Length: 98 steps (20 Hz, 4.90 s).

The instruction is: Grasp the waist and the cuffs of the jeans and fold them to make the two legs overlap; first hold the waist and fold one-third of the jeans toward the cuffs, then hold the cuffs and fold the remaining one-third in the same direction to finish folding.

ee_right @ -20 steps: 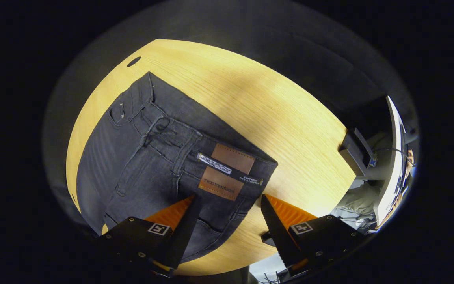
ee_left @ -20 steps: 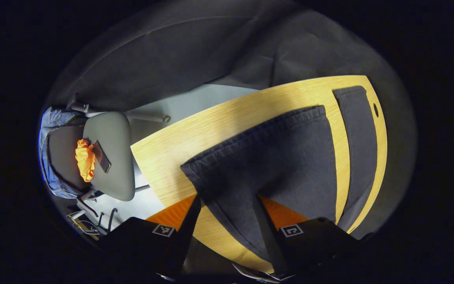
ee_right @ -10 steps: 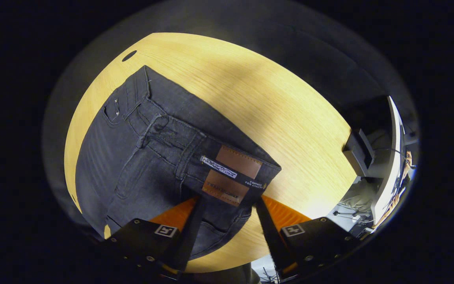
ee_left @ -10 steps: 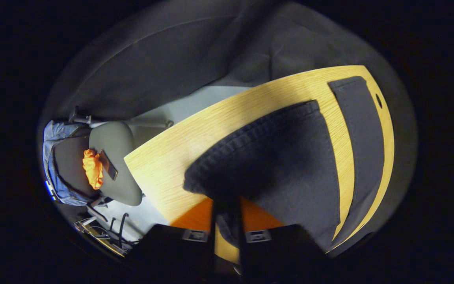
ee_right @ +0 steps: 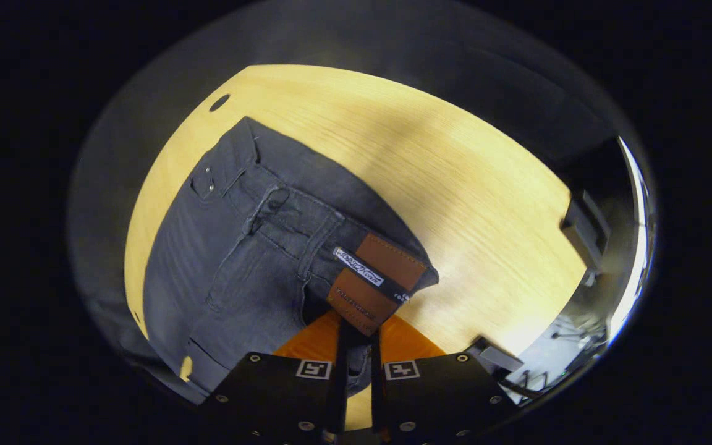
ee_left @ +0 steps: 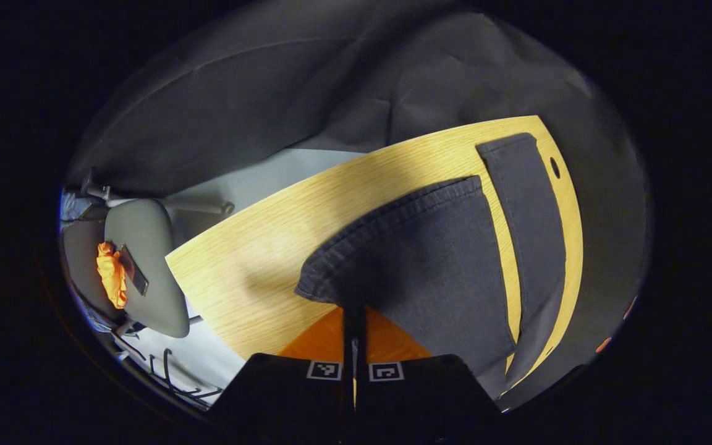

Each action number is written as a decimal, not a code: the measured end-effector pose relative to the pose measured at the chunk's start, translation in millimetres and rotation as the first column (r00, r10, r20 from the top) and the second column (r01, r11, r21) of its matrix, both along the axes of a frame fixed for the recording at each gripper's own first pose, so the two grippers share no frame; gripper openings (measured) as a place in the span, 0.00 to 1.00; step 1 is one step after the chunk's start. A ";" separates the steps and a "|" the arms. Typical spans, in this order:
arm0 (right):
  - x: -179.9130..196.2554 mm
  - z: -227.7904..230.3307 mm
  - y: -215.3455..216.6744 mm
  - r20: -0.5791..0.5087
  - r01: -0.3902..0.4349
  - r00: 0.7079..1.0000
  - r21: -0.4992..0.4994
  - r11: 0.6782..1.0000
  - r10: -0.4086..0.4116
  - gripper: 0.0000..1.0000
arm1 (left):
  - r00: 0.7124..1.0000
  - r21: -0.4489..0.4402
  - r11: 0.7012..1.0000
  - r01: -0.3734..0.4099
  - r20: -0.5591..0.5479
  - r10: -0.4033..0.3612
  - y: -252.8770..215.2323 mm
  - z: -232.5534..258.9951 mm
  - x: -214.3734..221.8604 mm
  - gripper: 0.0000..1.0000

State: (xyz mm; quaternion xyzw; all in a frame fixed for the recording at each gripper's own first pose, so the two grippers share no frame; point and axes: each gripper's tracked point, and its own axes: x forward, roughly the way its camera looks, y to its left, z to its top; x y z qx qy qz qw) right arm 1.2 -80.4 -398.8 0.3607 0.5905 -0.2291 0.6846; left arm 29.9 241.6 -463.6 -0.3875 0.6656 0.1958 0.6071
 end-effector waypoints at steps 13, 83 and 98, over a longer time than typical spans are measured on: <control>47.0 73.6 10.2 0.280 0.173 0.932 0.213 0.962 -0.230 0.16 | 0.949 -0.083 0.997 0.007 0.316 0.019 -24.4 77.4 93.0 0.01; 161.9 25.9 -22.6 0.149 0.056 0.988 -0.088 0.995 -0.042 0.99 | 0.379 0.515 0.650 0.559 0.539 -0.752 -132.4 190.9 241.4 0.98; 181.3 -8.9 -31.3 0.101 0.026 0.995 -0.066 0.997 -0.019 0.93 | 0.439 0.519 0.652 0.553 0.483 -0.757 -153.0 183.4 214.3 0.98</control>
